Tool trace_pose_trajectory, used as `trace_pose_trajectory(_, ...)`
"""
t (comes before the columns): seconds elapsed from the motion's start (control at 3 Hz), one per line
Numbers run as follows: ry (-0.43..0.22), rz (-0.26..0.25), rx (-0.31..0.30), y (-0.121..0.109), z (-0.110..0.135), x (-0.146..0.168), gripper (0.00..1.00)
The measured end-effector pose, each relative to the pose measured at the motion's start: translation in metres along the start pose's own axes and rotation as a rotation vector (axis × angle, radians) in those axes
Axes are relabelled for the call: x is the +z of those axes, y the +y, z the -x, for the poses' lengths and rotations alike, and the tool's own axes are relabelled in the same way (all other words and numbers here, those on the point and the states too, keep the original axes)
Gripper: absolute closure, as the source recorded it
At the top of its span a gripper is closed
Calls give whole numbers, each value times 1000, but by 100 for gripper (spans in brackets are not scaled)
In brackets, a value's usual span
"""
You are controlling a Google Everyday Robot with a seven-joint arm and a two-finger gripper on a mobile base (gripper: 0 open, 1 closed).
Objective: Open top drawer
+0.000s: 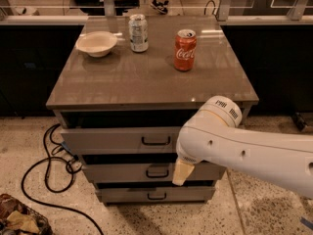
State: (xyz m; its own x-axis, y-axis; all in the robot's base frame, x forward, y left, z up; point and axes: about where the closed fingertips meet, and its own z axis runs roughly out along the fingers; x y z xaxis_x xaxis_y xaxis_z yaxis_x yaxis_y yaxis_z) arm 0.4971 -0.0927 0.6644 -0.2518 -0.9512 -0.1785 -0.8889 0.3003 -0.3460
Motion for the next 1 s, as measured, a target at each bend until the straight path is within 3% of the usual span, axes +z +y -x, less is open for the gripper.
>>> trace_pose_trajectory(1.0,-15,-26,-28,-19,6,26,0)
